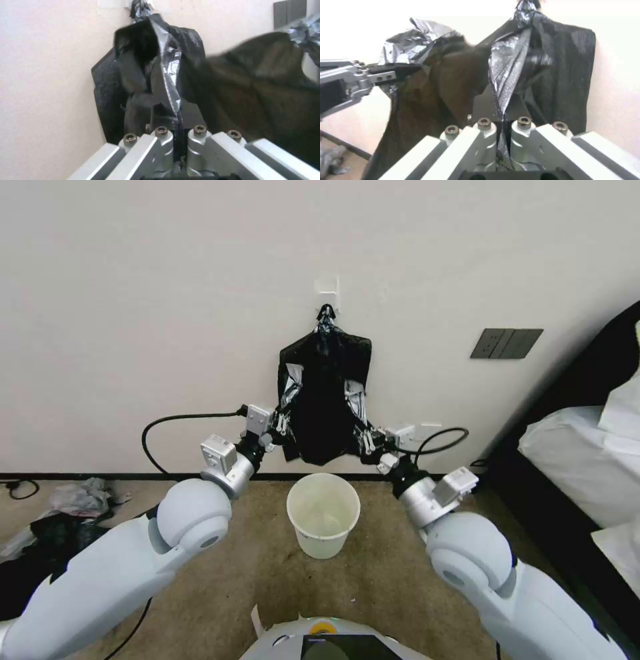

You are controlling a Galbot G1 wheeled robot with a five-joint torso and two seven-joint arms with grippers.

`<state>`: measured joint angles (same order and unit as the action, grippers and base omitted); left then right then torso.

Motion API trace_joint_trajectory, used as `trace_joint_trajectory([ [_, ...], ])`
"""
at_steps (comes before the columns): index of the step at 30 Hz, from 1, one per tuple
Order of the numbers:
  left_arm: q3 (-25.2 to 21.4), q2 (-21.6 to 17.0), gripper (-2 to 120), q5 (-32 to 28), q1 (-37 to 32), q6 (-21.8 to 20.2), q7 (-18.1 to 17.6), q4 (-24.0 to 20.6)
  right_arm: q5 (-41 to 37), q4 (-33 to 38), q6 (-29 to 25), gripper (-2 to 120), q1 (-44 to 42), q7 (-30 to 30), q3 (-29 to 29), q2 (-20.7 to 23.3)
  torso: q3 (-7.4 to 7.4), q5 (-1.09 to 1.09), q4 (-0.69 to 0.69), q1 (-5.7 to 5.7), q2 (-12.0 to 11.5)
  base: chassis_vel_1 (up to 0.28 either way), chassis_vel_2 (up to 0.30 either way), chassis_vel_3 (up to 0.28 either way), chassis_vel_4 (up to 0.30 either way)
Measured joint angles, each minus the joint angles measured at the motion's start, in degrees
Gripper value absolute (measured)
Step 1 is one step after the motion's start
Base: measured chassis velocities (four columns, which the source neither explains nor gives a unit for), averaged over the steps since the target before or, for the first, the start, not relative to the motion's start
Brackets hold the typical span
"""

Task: Place a trash bag onto the trash bin.

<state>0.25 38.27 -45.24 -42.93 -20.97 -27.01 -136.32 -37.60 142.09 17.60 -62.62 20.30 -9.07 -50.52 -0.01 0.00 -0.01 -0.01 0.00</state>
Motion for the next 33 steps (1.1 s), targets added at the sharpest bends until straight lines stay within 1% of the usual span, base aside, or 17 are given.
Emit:
trace_joint_trajectory([
  [3,0.5,0.8,0,1.5,-0.7,0.3,0.6,0.7,1.4,-0.1,-0.6,0,-3.1,0.0,0.0,-1.6,0.0,-0.01,0.01,0.0,0.0,0.0,0.0,0.0,0.0],
  [6,1.0,1.5,0,2.1,-0.8,0.5,0.7,1.2,1.8,-0.8,-1.2,0,-4.3,0.0,0.0,-2.3,0.01,0.0,0.01,0.0,0.0,0.0,0.0,0.0,0.0],
  [11,3.5,4.5,0,4.4,-0.8,1.1,0.8,3.6,2.9,-3.7,-2.4,0,-6.3,-0.1,-0.4,-4.1,0.01,0.0,0.01,0.0,0.0,0.0,0.0,0.0,0.0],
  [14,4.7,5.8,0,4.7,-0.2,1.1,0.7,4.3,2.8,-4.3,-2.8,0,-6.3,-0.1,-1.3,-4.1,0.01,0.0,0.01,0.0,0.0,0.0,0.0,0.0,0.0],
  [17,5.5,6.3,0,4.8,0.4,1.1,0.6,4.5,2.4,-4.5,-3.0,0,-6.1,0.0,-2.2,-3.9,0.01,0.0,0.01,0.0,0.0,0.0,0.0,0.0,0.0],
  [20,8.0,6.9,0,4.6,3.3,1.1,0.4,4.9,1.1,-4.7,-3.4,0,-5.2,0.0,-3.5,-3.4,0.01,0.01,0.01,0.0,0.0,0.0,0.0,0.0,0.0],
  [21,8.0,6.9,0,4.6,3.3,1.1,0.4,4.9,1.1,-4.7,-3.4,0,-5.2,0.0,-3.5,-3.4,0.01,0.01,0.01,0.0,0.0,0.0,0.0,0.0,0.0],
  [23,9.8,7.6,0,4.4,5.9,1.2,0.4,6.0,0.3,-5.5,-3.6,0,-3.9,0.0,-3.7,-3.4,0.01,0.01,0.01,0.0,0.0,0.0,0.0,0.0,0.0],
  [24,9.8,7.6,0,4.4,5.9,1.2,0.4,6.0,0.3,-5.5,-3.6,0,-3.9,0.0,-3.7,-3.4,0.01,0.01,0.01,0.0,0.0,0.0,0.0,0.0,0.0],
  [26,11.3,9.0,0,4.2,7.6,1.3,-0.1,7.8,0.0,-6.8,-3.7,0,-2.7,0.0,-3.7,-3.7,0.01,0.01,0.0,0.0,0.0,0.0,0.0,0.0,0.0],
  [29,12.3,10.4,0,3.9,7.7,1.3,-0.9,8.9,-0.1,-7.6,-3.8,0,-2.3,0.1,-3.7,-3.8,0.01,0.0,0.01,0.01,0.0,0.0,0.0,0.0,0.0],
  [33,12.9,11.7,0,3.8,6.0,1.3,-2.0,9.2,0.0,-7.8,-3.8,0,-3.1,0.1,-4.3,-3.7,0.01,-0.01,0.01,0.01,0.0,0.0,0.0,0.0,0.0],
])
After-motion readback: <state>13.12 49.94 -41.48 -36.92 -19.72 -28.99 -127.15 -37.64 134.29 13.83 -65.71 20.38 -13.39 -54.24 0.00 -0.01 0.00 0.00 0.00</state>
